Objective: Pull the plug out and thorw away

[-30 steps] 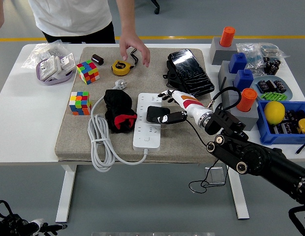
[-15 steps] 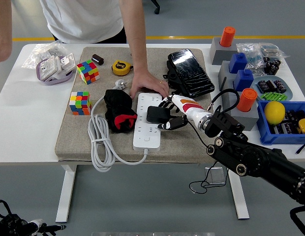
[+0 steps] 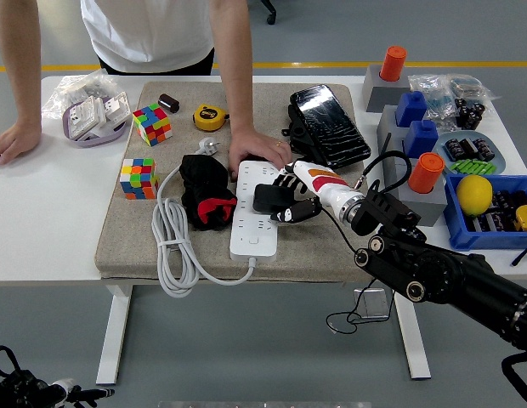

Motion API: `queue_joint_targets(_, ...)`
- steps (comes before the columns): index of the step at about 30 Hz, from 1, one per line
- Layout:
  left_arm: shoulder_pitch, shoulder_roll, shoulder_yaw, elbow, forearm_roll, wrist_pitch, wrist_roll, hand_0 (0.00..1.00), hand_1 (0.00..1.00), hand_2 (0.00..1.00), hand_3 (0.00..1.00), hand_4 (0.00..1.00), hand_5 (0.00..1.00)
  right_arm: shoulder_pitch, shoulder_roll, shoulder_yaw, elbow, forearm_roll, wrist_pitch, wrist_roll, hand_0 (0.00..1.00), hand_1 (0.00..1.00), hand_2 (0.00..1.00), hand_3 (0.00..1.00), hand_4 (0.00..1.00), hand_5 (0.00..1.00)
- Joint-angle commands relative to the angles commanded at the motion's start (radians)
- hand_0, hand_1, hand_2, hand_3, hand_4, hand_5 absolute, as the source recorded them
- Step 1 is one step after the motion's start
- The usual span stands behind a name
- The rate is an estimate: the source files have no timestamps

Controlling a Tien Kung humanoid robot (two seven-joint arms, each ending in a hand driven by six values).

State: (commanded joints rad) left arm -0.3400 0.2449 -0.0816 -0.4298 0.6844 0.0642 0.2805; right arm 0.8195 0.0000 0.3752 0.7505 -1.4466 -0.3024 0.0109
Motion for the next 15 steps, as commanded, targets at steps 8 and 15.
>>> queue_joint_targets(8,0.001,0.0,-0.002,0.0,0.003,-0.001,0.001,0.532,0.663,0.691,0.655,0.822,0.704,0.004,0.0,-0.015,-0.01,-0.018,-0.003,0.004,0.422,0.48,0.488,0.517,0.92,0.034)
queue_joint_targets(15,-0.003,0.001,-0.003,-0.001,0.005,-0.001,0.002,0.532,0.663,0.691,0.654,0.822,0.704,0.008,0.0,-0.041,-0.032,-0.008,-0.034,0.037,0.378,0.458,0.468,0.521,0.927,0.002)
